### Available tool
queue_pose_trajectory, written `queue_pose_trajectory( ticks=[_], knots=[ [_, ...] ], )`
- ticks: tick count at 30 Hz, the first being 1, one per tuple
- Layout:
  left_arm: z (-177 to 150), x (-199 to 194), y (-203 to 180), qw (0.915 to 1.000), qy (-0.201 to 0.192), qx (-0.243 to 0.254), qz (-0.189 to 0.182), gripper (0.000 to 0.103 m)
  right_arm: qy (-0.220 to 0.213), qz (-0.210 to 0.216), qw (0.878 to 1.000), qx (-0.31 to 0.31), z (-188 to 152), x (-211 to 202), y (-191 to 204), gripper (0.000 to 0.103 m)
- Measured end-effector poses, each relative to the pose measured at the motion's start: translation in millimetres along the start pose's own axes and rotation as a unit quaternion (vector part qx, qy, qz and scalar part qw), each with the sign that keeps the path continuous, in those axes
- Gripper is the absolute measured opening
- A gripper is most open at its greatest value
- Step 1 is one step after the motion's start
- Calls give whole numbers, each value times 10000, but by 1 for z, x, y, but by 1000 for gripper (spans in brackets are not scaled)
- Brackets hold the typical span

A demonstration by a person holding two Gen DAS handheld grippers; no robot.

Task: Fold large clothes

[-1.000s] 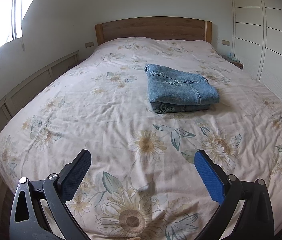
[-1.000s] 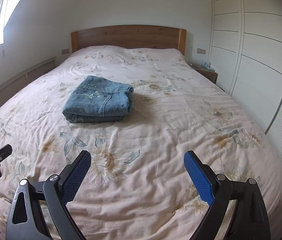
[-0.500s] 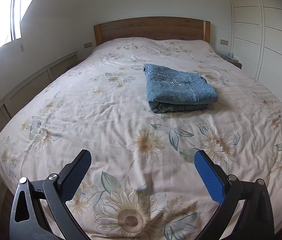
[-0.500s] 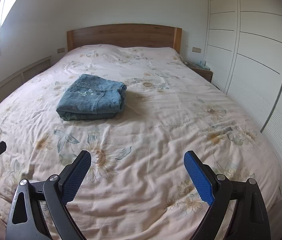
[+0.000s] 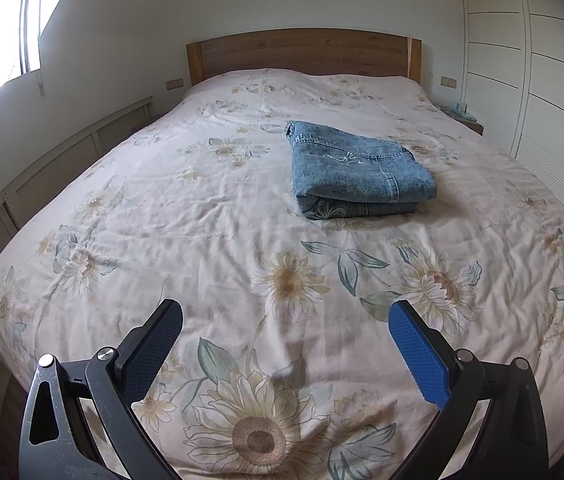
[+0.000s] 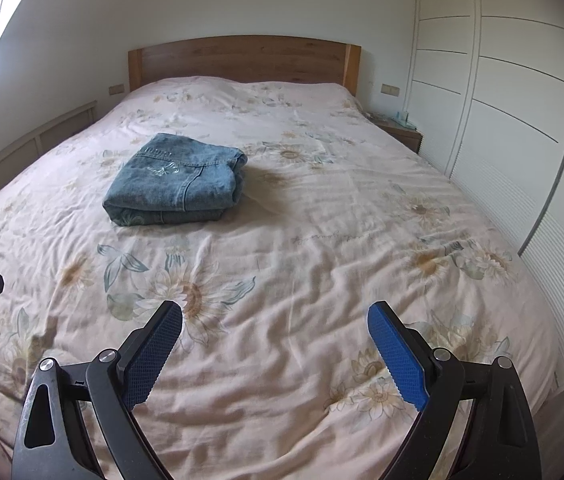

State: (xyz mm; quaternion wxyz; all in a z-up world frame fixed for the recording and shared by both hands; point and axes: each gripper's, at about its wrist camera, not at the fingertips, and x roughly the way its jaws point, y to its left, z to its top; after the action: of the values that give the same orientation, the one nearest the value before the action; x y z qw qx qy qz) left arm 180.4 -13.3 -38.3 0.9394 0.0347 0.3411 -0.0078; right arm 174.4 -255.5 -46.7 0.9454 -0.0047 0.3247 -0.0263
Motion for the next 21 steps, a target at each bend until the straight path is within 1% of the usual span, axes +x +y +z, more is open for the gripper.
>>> queue_pose_trajectory(
  ticks=[21],
  knots=[
    [0,-1,-1,10000,3,-5,4,102,-15,-5,10000,-10,0,-1,-1,95]
  ],
)
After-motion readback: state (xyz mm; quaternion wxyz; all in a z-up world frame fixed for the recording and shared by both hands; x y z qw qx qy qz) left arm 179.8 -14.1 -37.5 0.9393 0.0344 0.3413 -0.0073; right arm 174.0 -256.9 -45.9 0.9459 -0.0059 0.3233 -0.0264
